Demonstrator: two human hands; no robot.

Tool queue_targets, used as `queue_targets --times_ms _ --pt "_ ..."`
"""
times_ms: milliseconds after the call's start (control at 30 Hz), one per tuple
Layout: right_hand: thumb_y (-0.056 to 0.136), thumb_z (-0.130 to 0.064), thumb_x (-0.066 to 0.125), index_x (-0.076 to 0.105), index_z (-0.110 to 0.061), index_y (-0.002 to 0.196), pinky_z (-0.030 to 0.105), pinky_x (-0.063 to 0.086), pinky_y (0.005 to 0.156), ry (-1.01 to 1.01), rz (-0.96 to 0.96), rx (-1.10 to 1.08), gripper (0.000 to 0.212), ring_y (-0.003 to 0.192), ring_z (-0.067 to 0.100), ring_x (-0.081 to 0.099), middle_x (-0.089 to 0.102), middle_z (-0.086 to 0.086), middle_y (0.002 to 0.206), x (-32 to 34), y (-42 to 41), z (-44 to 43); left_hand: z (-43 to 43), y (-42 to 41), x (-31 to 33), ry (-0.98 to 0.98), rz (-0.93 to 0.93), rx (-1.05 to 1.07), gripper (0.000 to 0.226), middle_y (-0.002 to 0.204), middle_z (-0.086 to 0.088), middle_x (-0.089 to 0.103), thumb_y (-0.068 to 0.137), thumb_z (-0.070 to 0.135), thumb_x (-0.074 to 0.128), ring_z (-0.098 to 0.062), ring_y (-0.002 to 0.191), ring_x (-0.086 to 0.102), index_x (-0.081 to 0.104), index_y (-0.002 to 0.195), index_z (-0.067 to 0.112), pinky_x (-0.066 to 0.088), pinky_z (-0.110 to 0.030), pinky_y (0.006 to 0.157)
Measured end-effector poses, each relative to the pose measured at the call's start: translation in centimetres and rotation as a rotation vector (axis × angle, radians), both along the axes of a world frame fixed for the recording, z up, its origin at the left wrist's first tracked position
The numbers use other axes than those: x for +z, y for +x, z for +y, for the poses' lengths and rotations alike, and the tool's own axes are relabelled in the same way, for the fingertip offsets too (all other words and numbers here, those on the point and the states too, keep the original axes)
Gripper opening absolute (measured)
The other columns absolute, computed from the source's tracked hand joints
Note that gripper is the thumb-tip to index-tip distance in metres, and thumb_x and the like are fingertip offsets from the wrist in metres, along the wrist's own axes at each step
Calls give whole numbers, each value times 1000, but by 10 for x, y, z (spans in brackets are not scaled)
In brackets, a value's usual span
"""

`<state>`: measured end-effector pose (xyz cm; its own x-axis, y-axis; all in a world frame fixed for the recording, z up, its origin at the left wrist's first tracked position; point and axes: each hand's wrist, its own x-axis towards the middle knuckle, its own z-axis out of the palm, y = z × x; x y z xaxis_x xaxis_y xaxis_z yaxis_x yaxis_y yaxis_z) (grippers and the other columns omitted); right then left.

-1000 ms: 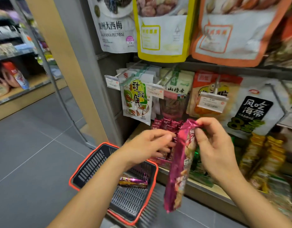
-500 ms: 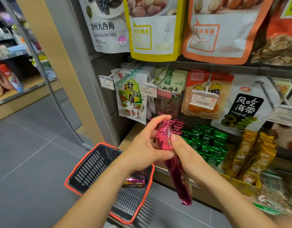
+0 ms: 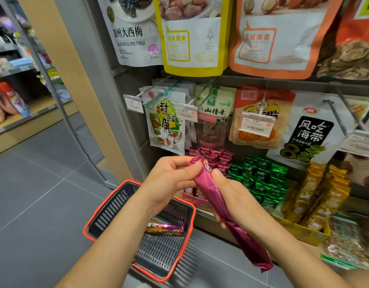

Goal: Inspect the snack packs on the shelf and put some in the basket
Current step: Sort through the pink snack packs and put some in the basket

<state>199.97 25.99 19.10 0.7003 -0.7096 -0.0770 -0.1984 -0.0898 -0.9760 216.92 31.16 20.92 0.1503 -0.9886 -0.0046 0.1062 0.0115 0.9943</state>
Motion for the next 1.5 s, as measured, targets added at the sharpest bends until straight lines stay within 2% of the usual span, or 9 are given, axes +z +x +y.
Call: queue_targets --times_ms 200,333,467,600,833,1100,1200,1333,1500 --pt "93 -72 25 68 -36 77 32 51 48 -141 59 -61 58 45 16 60 66 3 59 -11 -2 -6 -2 -11 0 -7 -210 38 31 85 -9 74 98 18 51 -18 83 70 76 84 7 56 -27 79" --pt "90 -74 20 64 -23 85 41 54 67 -285 193 -152 68 62 16 65 68 0 70 -18 -3 -9 -4 -11 1 6 -480 83 38 88 -12 73 101 31 48 -25 88 70 74 86 7 57 -35 84" --pt "82 -81 13 48 -26 79 42 49 63 -472 338 -232 66 62 19 60 60 -2 63 -20 -7 -6 -2 -11 5 36 -480 154 31 61 11 61 86 54 57 -8 58 65 73 64 40 54 -19 57" --pt "81 -81 15 46 -29 88 38 49 59 -547 369 -208 61 61 16 59 60 -5 65 -23 -5 -3 -3 -8 0 -2 -663 301 32 58 1 65 95 33 59 -7 50 64 74 69 21 47 -15 50" --pt "79 -73 54 58 -31 86 39 51 61 -389 209 -104 43 62 8 60 66 -8 72 -25 -3 -9 -8 3 -5 21 -542 478 34 54 7 64 99 32 51 -4 47 60 66 74 15 47 -17 46" --pt "83 -59 63 53 -34 98 24 49 47 26 67 202 31 54 20 62 58 1 66 -31 -7 -4 -5 39 4 -15 -48 736 39 53 7 61 101 36 47 -5 49 55 61 71 16 45 -17 47" --pt "86 -63 54 48 -35 99 20 43 47 -272 145 135 31 52 5 56 63 -10 68 -33 -5 2 -4 41 7 -10 161 642 36 65 4 70 98 46 49 -7 65 69 63 83 18 55 -22 56" --pt "88 -66 44 37 -35 99 21 40 47 -610 274 7 34 57 5 57 61 -11 66 -33 -3 8 -4 40 3 32 80 526 23 79 3 75 87 35 69 -12 78 72 64 97 16 57 -26 66" --pt "95 -55 45 35 -31 104 33 46 59 -782 329 -120 27 68 13 56 55 -11 81 -37 3 15 -12 34 -8 115 175 661 52 110 -8 72 83 22 75 -19 97 70 52 128 10 56 -36 88"
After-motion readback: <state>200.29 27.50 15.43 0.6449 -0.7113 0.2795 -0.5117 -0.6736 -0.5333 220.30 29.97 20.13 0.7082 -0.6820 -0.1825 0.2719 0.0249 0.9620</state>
